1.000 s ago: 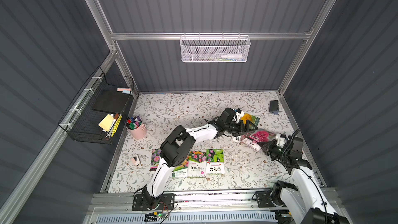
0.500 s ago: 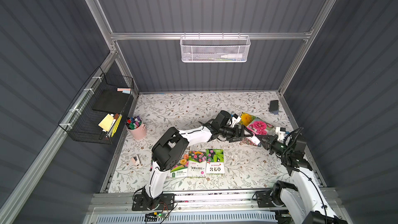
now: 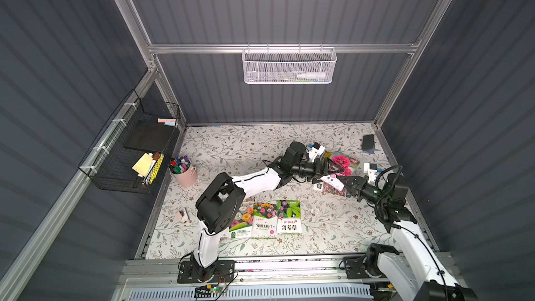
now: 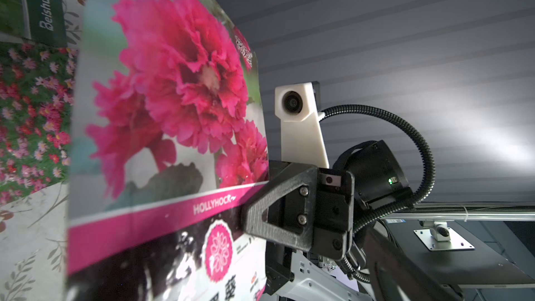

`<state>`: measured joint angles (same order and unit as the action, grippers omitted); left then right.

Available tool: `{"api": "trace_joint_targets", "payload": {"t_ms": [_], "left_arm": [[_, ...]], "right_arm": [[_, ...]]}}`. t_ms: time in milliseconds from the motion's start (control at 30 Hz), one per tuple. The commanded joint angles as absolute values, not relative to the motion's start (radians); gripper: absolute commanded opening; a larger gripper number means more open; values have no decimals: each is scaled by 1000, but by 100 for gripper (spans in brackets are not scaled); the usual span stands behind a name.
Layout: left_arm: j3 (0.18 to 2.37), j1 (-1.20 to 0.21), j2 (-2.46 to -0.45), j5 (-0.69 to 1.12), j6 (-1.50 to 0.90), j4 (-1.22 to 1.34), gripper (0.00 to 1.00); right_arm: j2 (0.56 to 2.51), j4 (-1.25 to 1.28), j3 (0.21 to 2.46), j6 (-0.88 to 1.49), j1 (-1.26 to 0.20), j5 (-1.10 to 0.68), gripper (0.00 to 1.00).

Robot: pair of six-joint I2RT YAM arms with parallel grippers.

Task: Arrange the seed packets in a row
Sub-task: Pick up the seed packet from the center of the board.

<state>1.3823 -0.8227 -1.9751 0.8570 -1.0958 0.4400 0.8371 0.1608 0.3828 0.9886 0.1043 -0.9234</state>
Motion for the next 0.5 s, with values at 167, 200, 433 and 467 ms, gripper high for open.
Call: {"api": "trace_joint_targets", "payload": {"t_ms": [167,200,433,467], "left_arm": [[1367,-813,-1982,866,-1177,534,83],[1367,-812,-1978,867,-1167,520,77],[1383,-794,-1924,851,-931,242,67],[1389,-788,-1922,852,-918,218,67]], "right_arm": [[834,209,410,1009,97,-959,0],[835,214,406,1012,98,-963,0],[834,213,399,1003,97,-995,0],[837,212,399,1001,97,-1000,0]]}}
